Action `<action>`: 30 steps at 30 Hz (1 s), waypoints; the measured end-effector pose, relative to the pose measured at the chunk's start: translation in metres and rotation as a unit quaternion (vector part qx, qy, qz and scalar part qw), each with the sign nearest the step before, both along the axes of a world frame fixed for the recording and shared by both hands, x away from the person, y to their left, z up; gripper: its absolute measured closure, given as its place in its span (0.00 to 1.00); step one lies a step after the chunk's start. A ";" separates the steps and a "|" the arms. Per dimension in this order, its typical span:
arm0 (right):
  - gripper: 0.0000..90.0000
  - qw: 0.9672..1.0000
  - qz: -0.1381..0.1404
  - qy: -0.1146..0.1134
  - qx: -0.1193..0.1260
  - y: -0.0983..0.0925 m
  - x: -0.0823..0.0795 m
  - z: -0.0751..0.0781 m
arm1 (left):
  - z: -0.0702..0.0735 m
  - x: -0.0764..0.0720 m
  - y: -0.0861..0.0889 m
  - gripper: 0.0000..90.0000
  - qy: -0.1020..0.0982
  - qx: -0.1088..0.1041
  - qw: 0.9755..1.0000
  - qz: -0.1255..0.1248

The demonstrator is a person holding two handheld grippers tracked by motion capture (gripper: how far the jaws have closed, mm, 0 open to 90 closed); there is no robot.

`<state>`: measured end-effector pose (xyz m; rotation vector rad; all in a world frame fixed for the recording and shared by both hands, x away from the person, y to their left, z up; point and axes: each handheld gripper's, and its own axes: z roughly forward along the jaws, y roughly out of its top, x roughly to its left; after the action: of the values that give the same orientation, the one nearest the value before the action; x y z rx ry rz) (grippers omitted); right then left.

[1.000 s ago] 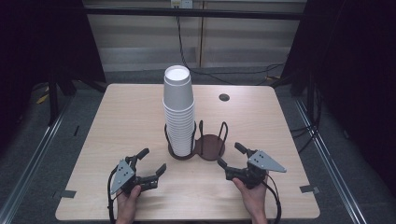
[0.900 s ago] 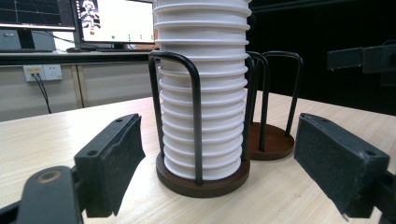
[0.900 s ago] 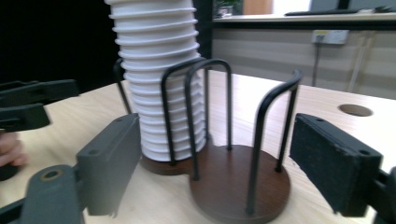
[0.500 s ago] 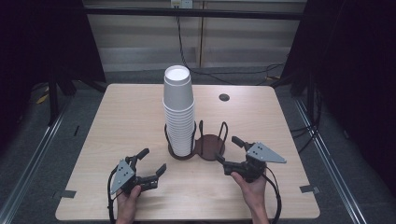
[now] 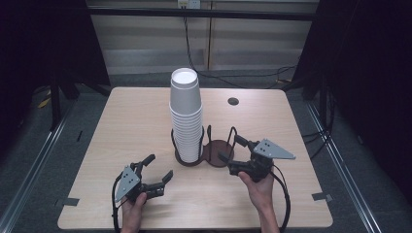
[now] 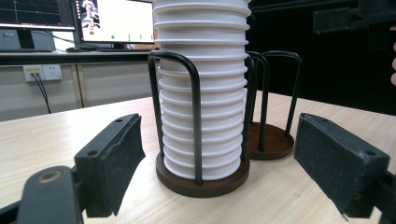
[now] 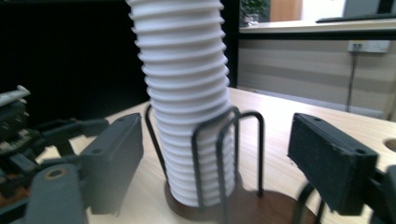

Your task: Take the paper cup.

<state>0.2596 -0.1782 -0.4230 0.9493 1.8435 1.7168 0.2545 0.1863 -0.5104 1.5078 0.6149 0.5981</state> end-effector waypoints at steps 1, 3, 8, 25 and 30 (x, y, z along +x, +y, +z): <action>0.21 1.000 0.004 0.001 -0.002 0.001 0.001 0.002 | 0.000 0.000 0.000 0.17 0.002 -0.003 1.000 0.000; 0.21 1.000 0.005 -0.001 -0.007 0.004 0.002 0.007 | 0.000 0.000 0.000 0.17 0.000 0.000 1.000 0.000; 0.21 0.999 0.016 -0.010 -0.025 0.014 0.008 0.022 | 0.000 0.000 0.000 0.17 0.001 -0.003 1.000 0.000; 0.16 0.996 0.077 0.006 -0.036 0.035 0.042 0.073 | 0.000 0.000 -0.001 0.17 0.001 -0.004 1.000 0.000; 0.16 0.996 0.087 0.008 -0.032 0.036 0.050 0.081 | 0.000 0.000 0.000 0.18 0.000 -0.003 1.000 0.000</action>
<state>0.3093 -0.1417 -0.3417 0.8005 2.0305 1.7421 0.2545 0.1859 -0.5105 1.5018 0.6162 0.5947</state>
